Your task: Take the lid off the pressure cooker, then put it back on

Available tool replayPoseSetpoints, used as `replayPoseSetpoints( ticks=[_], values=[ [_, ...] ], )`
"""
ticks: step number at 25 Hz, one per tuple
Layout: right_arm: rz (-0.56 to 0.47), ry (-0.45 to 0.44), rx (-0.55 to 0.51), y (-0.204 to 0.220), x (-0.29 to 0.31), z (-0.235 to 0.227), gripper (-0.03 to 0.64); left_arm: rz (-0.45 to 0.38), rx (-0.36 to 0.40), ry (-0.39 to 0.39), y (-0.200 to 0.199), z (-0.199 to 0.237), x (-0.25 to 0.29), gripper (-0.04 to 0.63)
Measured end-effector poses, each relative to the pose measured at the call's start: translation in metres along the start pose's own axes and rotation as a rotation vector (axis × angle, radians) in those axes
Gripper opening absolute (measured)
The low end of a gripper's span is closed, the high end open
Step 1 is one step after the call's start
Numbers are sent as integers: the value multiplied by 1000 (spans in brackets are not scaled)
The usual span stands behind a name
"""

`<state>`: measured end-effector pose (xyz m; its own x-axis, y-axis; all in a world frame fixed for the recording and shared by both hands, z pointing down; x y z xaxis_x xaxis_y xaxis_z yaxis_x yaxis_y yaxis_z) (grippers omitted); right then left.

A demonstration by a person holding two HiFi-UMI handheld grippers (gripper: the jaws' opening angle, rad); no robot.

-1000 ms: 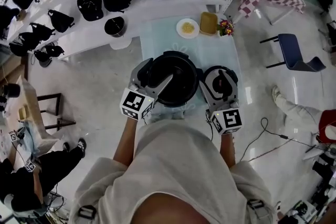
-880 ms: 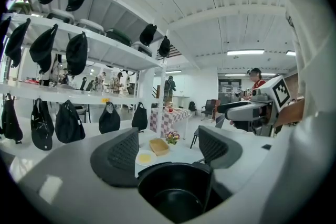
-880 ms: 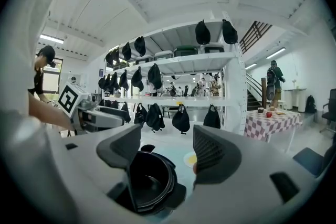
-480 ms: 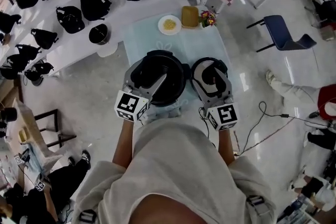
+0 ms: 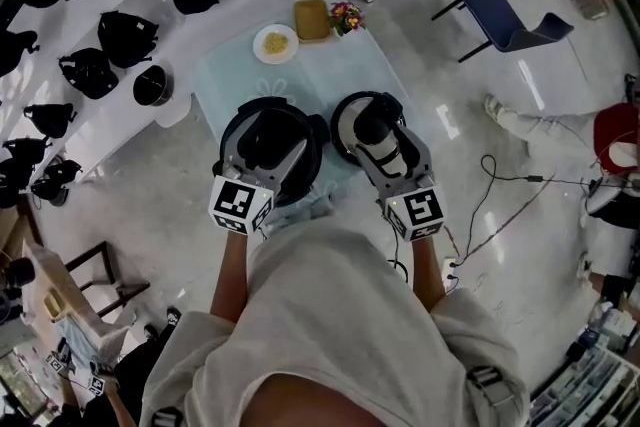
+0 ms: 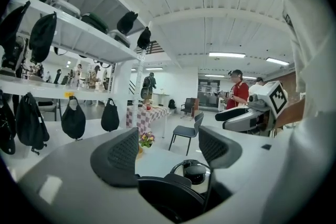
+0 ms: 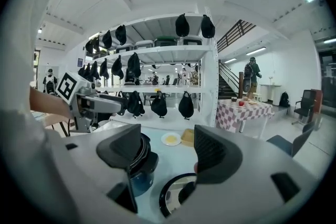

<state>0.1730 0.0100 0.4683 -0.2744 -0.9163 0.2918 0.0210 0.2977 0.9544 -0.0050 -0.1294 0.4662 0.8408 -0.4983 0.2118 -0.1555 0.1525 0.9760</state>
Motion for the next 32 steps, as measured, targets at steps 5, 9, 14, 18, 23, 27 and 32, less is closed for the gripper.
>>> replayPoseSetpoints(
  ticks=[5,9,14,18,23,27,32],
  values=[
    [74,13,35,24,5,-18,296,19,13,12,2,-4,6,339],
    [172,-10,78,58,22,-40,296,26,9,0,3,-1,6,339],
    [306,-32,135,108,49,-69,298,37,11,-14,7,0,4,339],
    [480,-75,183,155,70,-88,301,45,13,-29,8,3,0,339],
    [686,-128,209,199,87,-108,310,52,8,-63,10,10,-7,338],
    [828,-155,232,225,103,-116,310,59,5,-97,11,19,-13,339],
    [1008,-130,217,244,111,-127,288,66,2,-141,11,29,-20,339]
  ],
)
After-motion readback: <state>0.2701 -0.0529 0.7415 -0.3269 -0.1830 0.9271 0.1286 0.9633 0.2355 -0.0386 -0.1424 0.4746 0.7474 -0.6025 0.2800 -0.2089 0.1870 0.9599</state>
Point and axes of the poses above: the fingertips, and each gripper's own axes: x forward along the fingers, z to its left, y out of its underside, the point moved 6 cm from there along -x, backward along the fingers, and after that the axes turned 14 degrees about -y, right-handed, at the moved point
